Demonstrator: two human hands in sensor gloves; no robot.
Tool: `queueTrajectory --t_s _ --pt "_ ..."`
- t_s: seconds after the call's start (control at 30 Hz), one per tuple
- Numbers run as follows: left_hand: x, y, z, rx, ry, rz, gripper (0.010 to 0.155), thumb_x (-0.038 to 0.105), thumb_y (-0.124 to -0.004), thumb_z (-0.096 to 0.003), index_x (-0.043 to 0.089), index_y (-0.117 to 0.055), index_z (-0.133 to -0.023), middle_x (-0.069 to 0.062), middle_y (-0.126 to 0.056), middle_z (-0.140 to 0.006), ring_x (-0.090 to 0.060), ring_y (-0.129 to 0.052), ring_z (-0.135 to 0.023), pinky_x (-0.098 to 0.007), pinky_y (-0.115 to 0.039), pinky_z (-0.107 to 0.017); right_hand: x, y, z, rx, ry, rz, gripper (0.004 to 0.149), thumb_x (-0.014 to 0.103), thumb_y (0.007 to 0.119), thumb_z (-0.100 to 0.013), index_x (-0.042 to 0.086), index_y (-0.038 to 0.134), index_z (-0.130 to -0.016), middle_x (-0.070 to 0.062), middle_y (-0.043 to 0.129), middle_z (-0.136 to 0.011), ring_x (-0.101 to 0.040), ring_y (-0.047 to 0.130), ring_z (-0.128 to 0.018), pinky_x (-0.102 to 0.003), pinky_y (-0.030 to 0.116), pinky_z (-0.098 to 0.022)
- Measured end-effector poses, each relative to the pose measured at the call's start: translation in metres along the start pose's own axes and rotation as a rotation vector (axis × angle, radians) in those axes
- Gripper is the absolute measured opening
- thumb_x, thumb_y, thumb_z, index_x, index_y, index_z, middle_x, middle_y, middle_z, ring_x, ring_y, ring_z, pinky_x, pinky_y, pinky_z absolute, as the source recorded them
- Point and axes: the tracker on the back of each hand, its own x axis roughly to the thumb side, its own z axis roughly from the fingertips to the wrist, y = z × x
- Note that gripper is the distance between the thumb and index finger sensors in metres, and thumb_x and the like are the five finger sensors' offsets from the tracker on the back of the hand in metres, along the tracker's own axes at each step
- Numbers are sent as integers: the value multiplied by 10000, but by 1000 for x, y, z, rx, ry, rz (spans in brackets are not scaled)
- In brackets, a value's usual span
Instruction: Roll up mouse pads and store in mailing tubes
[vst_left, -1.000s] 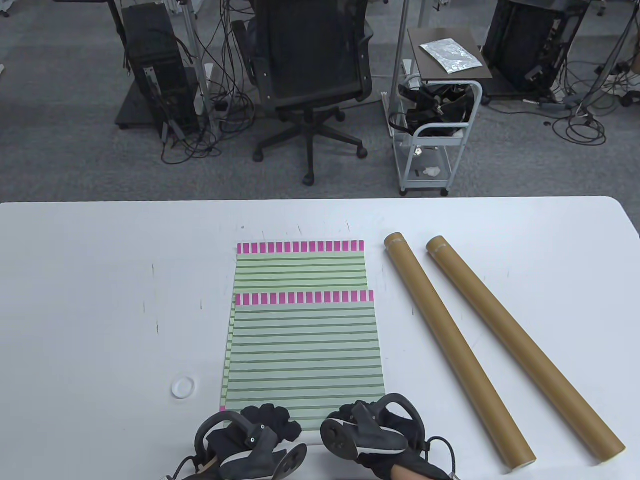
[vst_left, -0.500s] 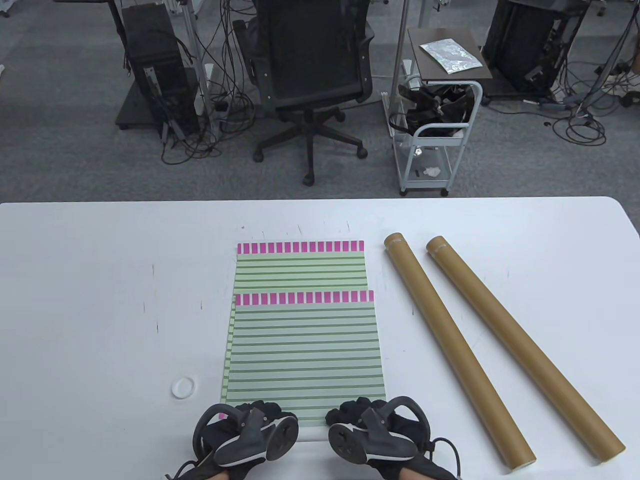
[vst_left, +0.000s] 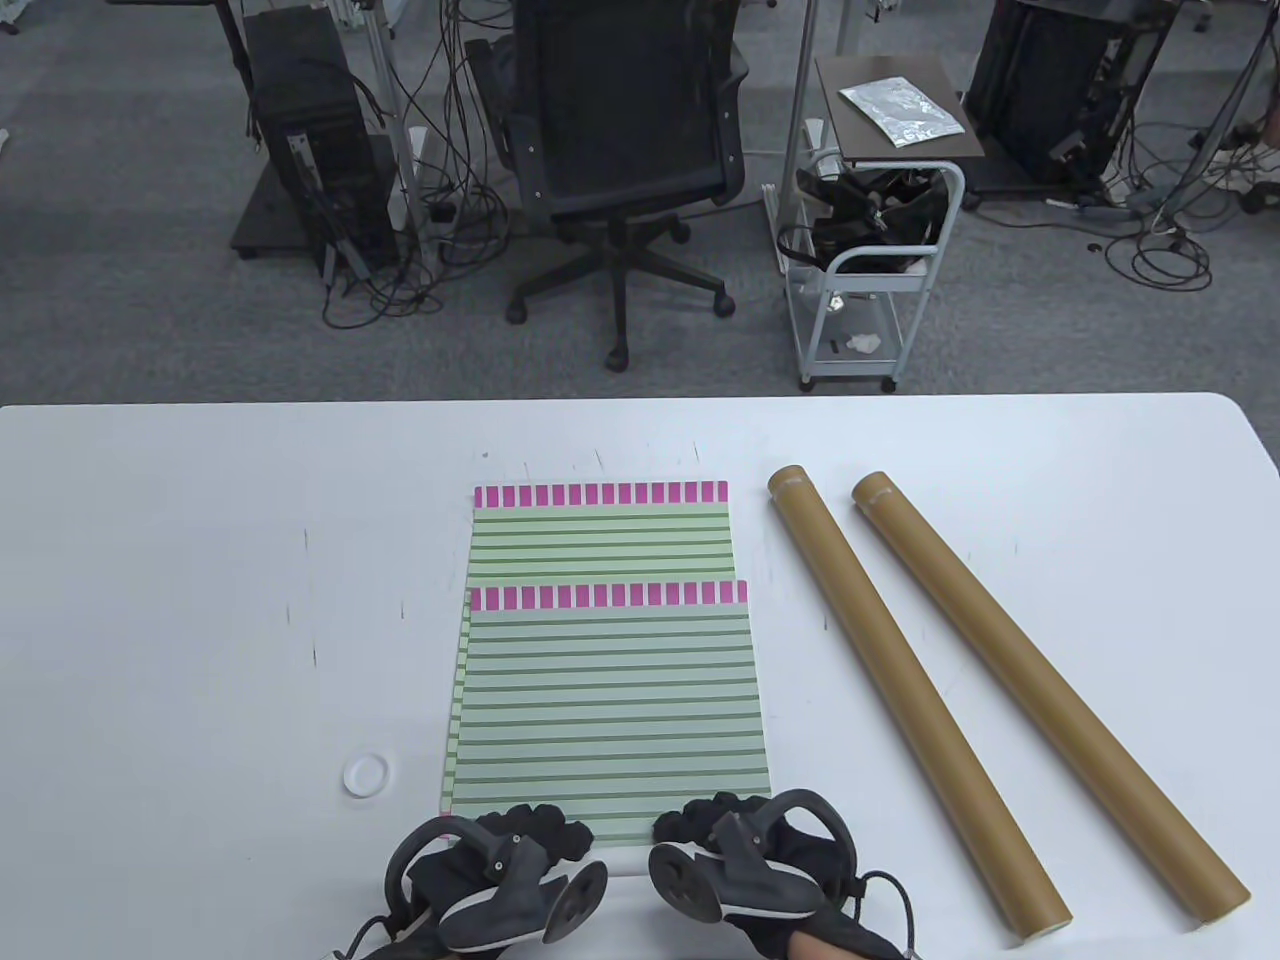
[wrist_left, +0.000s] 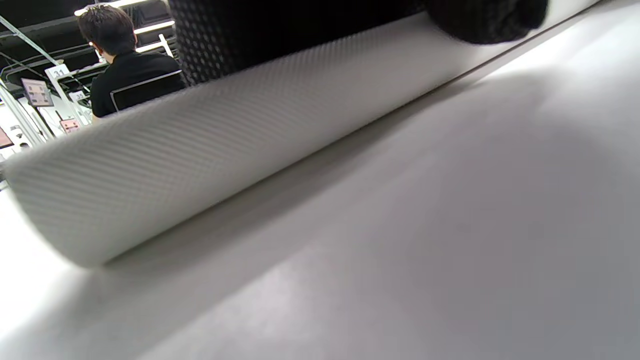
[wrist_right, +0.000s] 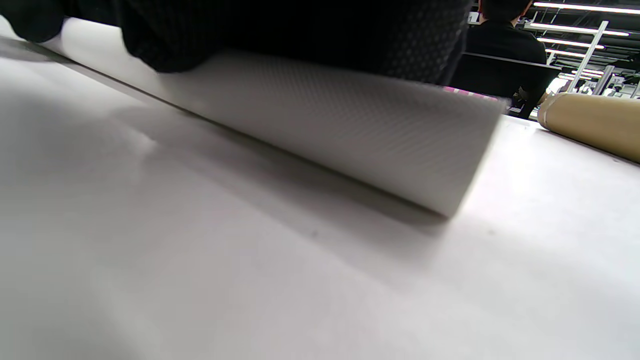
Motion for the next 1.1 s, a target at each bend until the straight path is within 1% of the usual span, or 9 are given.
queueTrajectory --t_s 0.3,0.47,0.53,0.63,0.77,0.83,0.9,1.03,1.1 --pt "1 4 0 -10 -23 25 509 538 -746 -342 388 -777 -827 140 -899 -807 -124 -960 -707 -268 -858 -550 -2 -2 -1 71 -29 -74 452 343 716 -426 246 797 -860 4 915 -756 -195 946 -596 -378 817 -506" --pt "-3 -1 -6 -37 16 71 469 481 -658 -379 398 -773 -826 150 -891 -801 -105 -954 -704 -264 -851 -572 -3 -1 1 51 -20 -23 473 356 681 -452 277 749 -914 5 828 -873 -242 871 -716 -436 751 -592" --pt "-6 -1 -7 -56 31 115 462 465 -645 -390 393 -775 -827 142 -886 -800 -112 -947 -705 -272 -845 -579 -3 -4 2 -1 -20 -35 471 366 716 -443 290 731 -908 14 814 -862 -217 870 -692 -418 755 -587" --pt "-6 -1 -7 -61 43 95 465 457 -628 -395 394 -768 -834 140 -881 -799 -114 -950 -694 -257 -853 -558 -1 1 1 39 -27 -28 525 424 760 -404 270 724 -904 15 848 -816 -200 894 -647 -404 777 -559" --pt "-3 -1 -7 -51 43 27 498 456 -609 -403 416 -598 -899 145 -794 -868 -92 -955 -693 -223 -871 -536 -1 2 -2 38 -19 -23 496 405 740 -413 275 737 -892 26 865 -803 -185 911 -640 -388 789 -550" --pt "-3 1 -6 -38 30 21 500 449 -628 -410 396 -523 -897 135 -702 -932 -98 -972 -696 -219 -890 -523 -2 2 -3 36 -8 -38 483 390 727 -419 274 747 -887 25 871 -796 -186 916 -636 -388 792 -547" --pt "-2 2 -3 -28 4 23 439 438 -655 -418 404 -618 -853 141 -748 -907 -122 -979 -713 -240 -896 -528 -2 3 -3 36 -5 -39 473 378 716 -426 273 753 -886 23 873 -795 -191 916 -636 -391 792 -545" --pt "-1 1 0 -34 -11 15 566 527 -737 -358 367 -661 -896 108 -803 -911 -138 -944 -778 -296 -869 -580 -1 3 -3 31 3 -31 467 361 691 -437 267 754 -890 14 871 -796 -200 914 -637 -396 789 -546" --pt "0 1 0 6 10 -33 538 504 -739 -362 391 -677 -884 143 -819 -904 -115 -932 -804 -306 -843 -621 -2 3 -2 33 4 -32 479 364 686 -444 251 749 -905 -2 864 -811 -214 909 -649 -407 783 -552"
